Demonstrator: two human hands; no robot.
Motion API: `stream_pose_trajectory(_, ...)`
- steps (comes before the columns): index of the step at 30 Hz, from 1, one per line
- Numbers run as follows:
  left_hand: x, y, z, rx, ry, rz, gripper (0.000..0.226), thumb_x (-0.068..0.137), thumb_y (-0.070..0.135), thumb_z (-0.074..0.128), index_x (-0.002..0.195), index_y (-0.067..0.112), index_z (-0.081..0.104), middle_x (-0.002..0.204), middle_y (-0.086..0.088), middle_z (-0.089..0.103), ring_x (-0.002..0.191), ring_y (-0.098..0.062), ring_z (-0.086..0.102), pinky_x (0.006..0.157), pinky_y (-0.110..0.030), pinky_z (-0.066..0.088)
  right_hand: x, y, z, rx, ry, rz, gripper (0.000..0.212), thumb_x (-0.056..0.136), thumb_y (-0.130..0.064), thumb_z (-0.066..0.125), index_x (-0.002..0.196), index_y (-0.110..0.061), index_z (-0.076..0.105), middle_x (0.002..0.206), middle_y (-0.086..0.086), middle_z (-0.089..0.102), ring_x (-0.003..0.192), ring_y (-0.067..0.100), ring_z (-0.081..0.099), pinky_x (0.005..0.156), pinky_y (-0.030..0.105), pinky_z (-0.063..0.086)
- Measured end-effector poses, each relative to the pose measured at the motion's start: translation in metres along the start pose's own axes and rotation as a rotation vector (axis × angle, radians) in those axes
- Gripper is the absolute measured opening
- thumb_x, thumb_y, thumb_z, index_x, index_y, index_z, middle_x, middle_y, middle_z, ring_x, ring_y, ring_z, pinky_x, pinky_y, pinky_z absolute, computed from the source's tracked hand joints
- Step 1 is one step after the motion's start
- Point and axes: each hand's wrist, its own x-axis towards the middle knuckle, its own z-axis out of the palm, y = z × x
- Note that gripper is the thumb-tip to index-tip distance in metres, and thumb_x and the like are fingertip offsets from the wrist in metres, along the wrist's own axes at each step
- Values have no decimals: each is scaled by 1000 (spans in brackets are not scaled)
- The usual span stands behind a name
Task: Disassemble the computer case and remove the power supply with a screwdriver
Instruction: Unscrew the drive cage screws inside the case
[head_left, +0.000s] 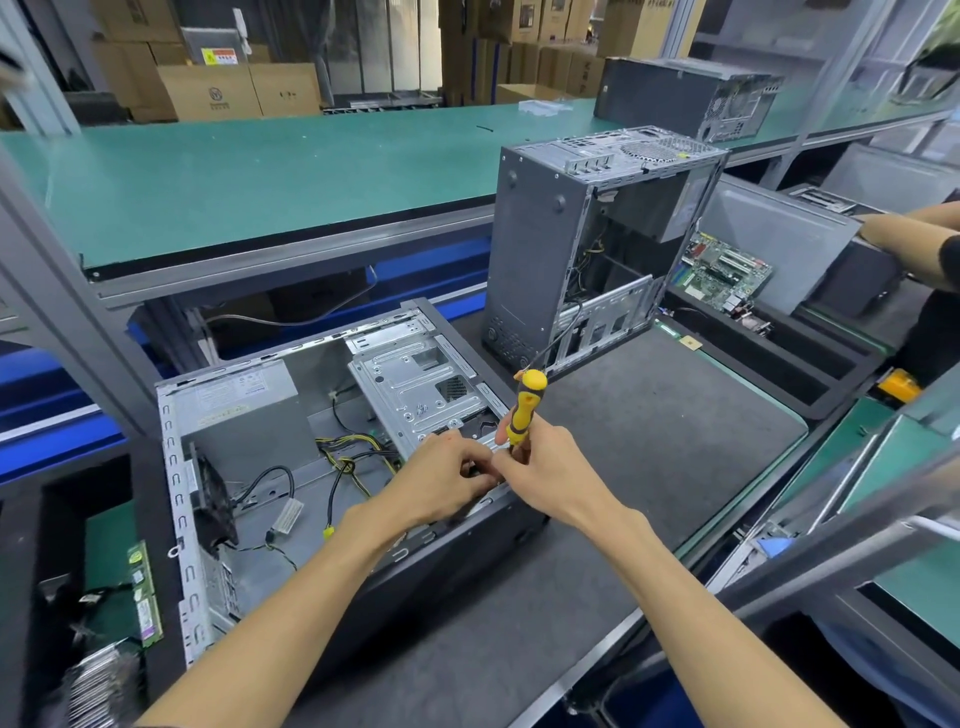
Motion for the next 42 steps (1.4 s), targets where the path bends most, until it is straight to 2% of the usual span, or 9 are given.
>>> stream_pose_trajectory(4, 0, -1, 1, -3, 11, 17, 8, 90, 25, 70, 92, 26, 77, 69, 22, 53, 73, 0, 50, 67, -17, 34, 0, 0, 1, 9, 5, -31, 10, 95, -18, 59, 97, -26, 52, 61, 0, 60, 54, 11, 52, 53, 20, 39)
stream_pose_trajectory(7, 1, -3, 1, -9, 10, -3, 9, 90, 26, 69, 94, 26, 77, 72, 17, 53, 76, -1, 48, 69, -24, 35, -1, 0, -1, 17, -24, -7, 27, 88, -13, 61, 91, -35, 46, 56, -4, 52, 52, 9, 47, 51, 17, 38)
stream_pose_trajectory(11, 2, -3, 2, -18, 0, 6, 9, 90, 29, 68, 93, 28, 77, 70, 16, 53, 79, -2, 46, 69, -27, 34, -3, 5, -1, 70, -27, 86, 20, 80, -16, 62, 83, -32, 51, 53, -11, 54, 51, 5, 47, 50, 12, 38)
stream_pose_trajectory(17, 3, -3, 2, -56, -13, 12, 13, 86, 21, 70, 91, 30, 78, 64, 23, 60, 76, 3, 53, 66, -10, 36, -4, 4, -2, 65, 32, 44, 7, 92, -24, 61, 87, -28, 57, 59, -4, 61, 54, 6, 52, 52, 12, 40)
stream_pose_trajectory(22, 4, -5, 4, -45, 3, 1, 7, 84, 23, 71, 85, 28, 77, 63, 27, 59, 79, 10, 53, 63, -4, 34, -5, 2, -4, 99, 24, 74, 24, 85, -10, 60, 89, -33, 52, 61, -6, 56, 53, 6, 48, 52, 12, 40)
stream_pose_trajectory(31, 5, -7, 4, -27, -9, 8, 11, 85, 24, 71, 81, 34, 74, 64, 25, 60, 80, 6, 51, 64, -11, 33, -7, 5, -5, 149, -31, 94, 22, 80, -12, 70, 87, -28, 57, 54, -12, 51, 50, 4, 44, 51, 13, 36)
stream_pose_trajectory(35, 5, -7, 5, -19, 11, -7, 9, 85, 28, 72, 84, 37, 74, 64, 17, 55, 73, -4, 52, 62, -18, 37, -6, 4, -1, 68, -6, 44, 14, 89, -28, 69, 91, -20, 58, 63, 2, 61, 54, 7, 48, 55, 20, 40)
stream_pose_trajectory(39, 5, -8, 5, 1, -15, -10, 21, 85, 28, 71, 73, 43, 64, 66, 19, 55, 73, 1, 52, 62, -20, 36, -5, 1, 0, 90, 26, 56, 18, 87, -13, 62, 90, -29, 54, 66, 0, 60, 55, 7, 50, 53, 14, 41)
stream_pose_trajectory(42, 6, -9, 5, 2, -22, -4, 21, 87, 30, 71, 72, 42, 61, 66, 20, 54, 78, 8, 50, 63, -19, 32, -6, 2, 1, 105, 11, 104, 19, 82, -15, 65, 88, -29, 54, 64, -4, 56, 54, 5, 48, 53, 12, 41)
